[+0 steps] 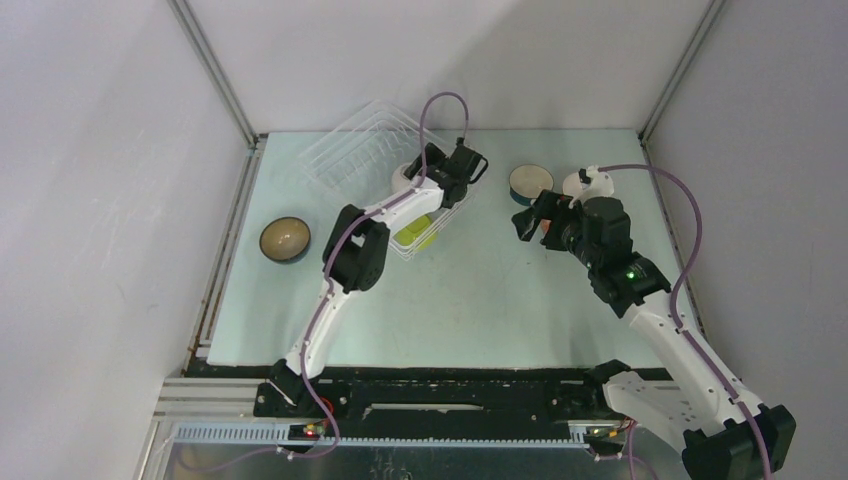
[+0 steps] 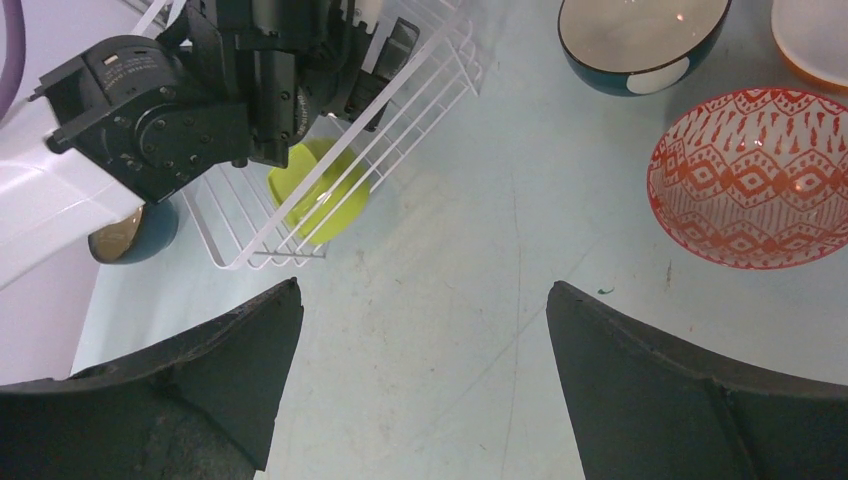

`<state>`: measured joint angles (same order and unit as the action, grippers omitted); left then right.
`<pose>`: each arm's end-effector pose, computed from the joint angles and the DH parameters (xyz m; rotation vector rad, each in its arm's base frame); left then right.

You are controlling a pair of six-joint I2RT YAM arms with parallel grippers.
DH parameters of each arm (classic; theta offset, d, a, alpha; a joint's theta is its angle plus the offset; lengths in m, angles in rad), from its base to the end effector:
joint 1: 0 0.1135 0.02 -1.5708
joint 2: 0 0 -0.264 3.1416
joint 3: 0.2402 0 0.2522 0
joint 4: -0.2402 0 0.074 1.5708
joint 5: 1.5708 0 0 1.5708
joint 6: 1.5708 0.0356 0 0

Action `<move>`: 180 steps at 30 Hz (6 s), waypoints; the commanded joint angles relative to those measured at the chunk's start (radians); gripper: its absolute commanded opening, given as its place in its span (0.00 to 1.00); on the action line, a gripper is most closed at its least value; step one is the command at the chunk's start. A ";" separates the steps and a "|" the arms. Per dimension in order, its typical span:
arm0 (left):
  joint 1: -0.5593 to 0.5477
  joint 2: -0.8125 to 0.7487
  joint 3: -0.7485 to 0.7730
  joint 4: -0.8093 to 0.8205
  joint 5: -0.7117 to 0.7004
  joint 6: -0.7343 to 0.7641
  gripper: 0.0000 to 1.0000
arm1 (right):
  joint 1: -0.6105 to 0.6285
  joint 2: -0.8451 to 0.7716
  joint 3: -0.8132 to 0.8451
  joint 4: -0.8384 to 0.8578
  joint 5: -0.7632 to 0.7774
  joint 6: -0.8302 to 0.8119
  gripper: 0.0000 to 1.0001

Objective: Unload the bowls from the dish rack

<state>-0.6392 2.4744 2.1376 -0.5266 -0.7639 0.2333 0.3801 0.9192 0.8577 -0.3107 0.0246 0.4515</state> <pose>0.4507 -0.3043 0.1767 0.6389 2.1486 0.7073 0.1955 0.0772 0.3284 0.0873 1.9777 0.5239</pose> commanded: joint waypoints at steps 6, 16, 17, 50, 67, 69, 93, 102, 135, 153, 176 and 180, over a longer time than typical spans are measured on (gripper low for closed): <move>-0.008 0.036 0.024 0.089 -0.130 0.104 1.00 | 0.000 0.002 0.043 0.030 -0.006 -0.016 1.00; -0.016 0.031 0.013 0.090 -0.111 0.140 1.00 | -0.002 0.003 0.043 0.030 -0.005 -0.019 1.00; -0.014 0.025 0.011 0.078 -0.087 0.132 1.00 | -0.003 0.002 0.042 0.029 -0.007 -0.019 1.00; -0.010 -0.039 -0.059 0.270 -0.212 0.270 0.95 | -0.005 -0.020 0.056 0.008 0.001 -0.025 1.00; -0.035 -0.074 -0.162 0.397 -0.295 0.323 0.80 | -0.004 -0.018 0.056 -0.006 0.009 -0.025 1.00; -0.037 -0.077 -0.170 0.409 -0.304 0.329 0.78 | -0.005 -0.020 0.057 -0.008 0.009 -0.026 1.00; -0.049 -0.103 -0.243 0.570 -0.374 0.416 0.77 | -0.005 -0.021 0.057 -0.014 0.010 -0.027 1.00; -0.051 -0.104 -0.267 0.618 -0.401 0.445 0.70 | -0.005 -0.021 0.057 -0.014 0.009 -0.028 1.00; -0.052 -0.120 -0.293 0.797 -0.459 0.598 0.57 | -0.005 -0.020 0.057 0.004 -0.014 -0.025 1.00; -0.054 -0.119 -0.295 0.882 -0.503 0.685 0.39 | -0.006 -0.023 0.057 0.002 -0.011 -0.025 1.00; -0.045 -0.300 -0.306 0.440 -0.454 0.130 0.49 | -0.007 -0.026 0.057 -0.008 -0.011 -0.025 1.00; -0.021 -0.404 -0.300 0.186 -0.331 -0.246 0.69 | -0.007 -0.024 0.057 -0.010 -0.009 -0.023 1.00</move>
<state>-0.6834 2.2555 1.8439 -0.0853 -1.1992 0.4271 0.3748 0.9104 0.8738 -0.3317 0.0170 0.4473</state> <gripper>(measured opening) 0.634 0.993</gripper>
